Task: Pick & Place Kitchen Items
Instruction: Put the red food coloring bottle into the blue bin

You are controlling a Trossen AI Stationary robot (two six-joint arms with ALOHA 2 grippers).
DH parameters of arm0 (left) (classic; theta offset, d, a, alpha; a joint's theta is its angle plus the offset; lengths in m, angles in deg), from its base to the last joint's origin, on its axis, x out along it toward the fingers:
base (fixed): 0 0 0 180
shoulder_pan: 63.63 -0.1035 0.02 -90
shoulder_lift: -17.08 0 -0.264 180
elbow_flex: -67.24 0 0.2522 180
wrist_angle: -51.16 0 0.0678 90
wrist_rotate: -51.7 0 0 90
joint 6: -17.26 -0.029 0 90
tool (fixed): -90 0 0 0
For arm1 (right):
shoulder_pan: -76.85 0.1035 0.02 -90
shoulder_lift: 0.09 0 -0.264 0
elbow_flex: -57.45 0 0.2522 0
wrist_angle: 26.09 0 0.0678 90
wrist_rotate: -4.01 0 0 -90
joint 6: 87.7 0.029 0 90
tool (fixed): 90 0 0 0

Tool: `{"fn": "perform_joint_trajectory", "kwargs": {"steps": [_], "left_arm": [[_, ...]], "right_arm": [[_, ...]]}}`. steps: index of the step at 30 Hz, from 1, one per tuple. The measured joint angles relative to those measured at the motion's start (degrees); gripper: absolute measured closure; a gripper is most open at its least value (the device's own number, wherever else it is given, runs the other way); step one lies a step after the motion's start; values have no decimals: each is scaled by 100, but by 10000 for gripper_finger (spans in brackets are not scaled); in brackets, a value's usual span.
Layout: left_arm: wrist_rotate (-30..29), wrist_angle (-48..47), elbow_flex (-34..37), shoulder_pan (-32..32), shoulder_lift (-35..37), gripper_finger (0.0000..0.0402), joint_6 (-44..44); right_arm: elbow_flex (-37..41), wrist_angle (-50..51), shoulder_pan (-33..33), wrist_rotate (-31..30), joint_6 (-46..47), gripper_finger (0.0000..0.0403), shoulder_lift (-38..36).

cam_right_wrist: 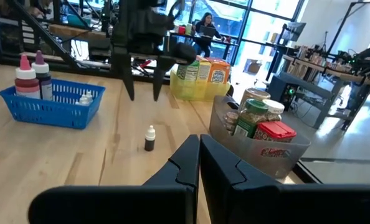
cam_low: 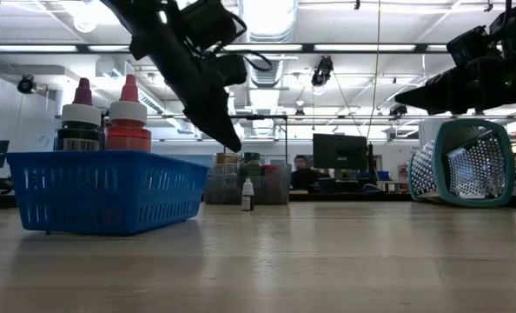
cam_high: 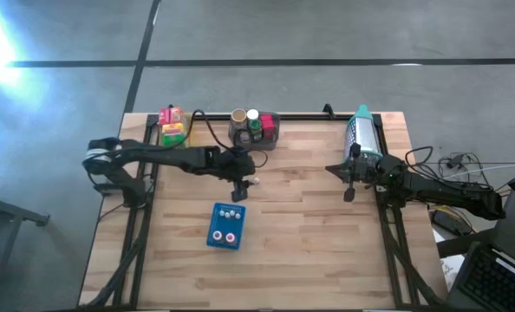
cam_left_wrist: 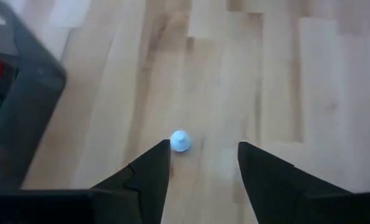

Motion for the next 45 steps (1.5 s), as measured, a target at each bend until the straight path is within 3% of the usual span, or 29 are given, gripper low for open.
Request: {"fn": "perform_joint_trajectory", "kwargs": {"steps": [18, 45], "left_arm": [[-89, 539, 0, -171, -760, 218, 769], [-88, 909, 0, -199, -1195, 227, 794]], "right_arm": [[-2, 63, 1, -1, -104, 394, 1], [-2, 66, 2, 0, -3, 394, 0]]}}
